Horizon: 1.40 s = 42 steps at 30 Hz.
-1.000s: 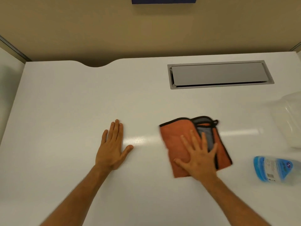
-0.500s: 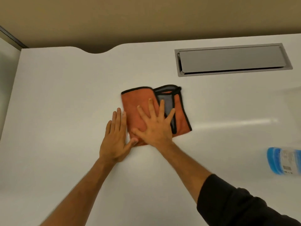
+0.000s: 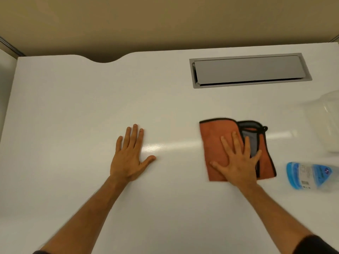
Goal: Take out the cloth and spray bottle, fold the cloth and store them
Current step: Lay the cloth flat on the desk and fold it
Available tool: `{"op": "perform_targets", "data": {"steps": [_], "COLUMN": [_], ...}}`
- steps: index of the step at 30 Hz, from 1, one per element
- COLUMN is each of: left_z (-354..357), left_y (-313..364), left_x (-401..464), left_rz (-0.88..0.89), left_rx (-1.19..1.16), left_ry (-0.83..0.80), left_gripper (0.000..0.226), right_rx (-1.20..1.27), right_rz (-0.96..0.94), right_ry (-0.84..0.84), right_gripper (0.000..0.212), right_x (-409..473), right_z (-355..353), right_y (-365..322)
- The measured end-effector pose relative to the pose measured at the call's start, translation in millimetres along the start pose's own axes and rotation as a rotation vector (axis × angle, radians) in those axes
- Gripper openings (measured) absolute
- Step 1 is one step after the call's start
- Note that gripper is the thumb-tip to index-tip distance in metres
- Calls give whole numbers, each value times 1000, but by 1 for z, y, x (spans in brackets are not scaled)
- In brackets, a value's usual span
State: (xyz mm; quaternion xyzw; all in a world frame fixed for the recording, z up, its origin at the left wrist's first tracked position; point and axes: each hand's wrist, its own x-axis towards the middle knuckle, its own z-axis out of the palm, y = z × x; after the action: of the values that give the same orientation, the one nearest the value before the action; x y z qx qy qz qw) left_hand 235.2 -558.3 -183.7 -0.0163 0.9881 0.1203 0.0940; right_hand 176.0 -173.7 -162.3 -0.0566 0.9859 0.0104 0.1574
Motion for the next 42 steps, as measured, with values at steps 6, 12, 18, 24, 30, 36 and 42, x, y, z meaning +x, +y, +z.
{"op": "perform_targets", "data": {"steps": [6, 12, 18, 24, 30, 36, 42], "left_z": [3, -2, -5, 7, -4, 3, -3], "left_y": [-1, -1, -1, -18, 55, 126, 187], "left_x": [1, -2, -2, 1, -21, -38, -49], "left_rz": [10, 33, 61, 62, 168, 211, 31], "left_rx": [-7, -106, -160, 10, 7, -105, -91], "left_ry": [20, 48, 69, 8, 14, -3, -20], "left_gripper": [98, 98, 96, 95, 99, 89, 71], "right_rx": [89, 58, 3, 53, 19, 62, 330], "right_rz": [-10, -286, -476, -484, -321, -222, -178], "right_ry": [85, 121, 155, 71, -1, -103, 5], "right_gripper": [99, 100, 98, 100, 104, 98, 62], "right_x": [88, 83, 17, -32, -76, -52, -52], "right_z": [-20, -19, 1, 31, 14, 4, -28], "right_y": [-69, -188, -224, -182, -54, -19, 24]}}
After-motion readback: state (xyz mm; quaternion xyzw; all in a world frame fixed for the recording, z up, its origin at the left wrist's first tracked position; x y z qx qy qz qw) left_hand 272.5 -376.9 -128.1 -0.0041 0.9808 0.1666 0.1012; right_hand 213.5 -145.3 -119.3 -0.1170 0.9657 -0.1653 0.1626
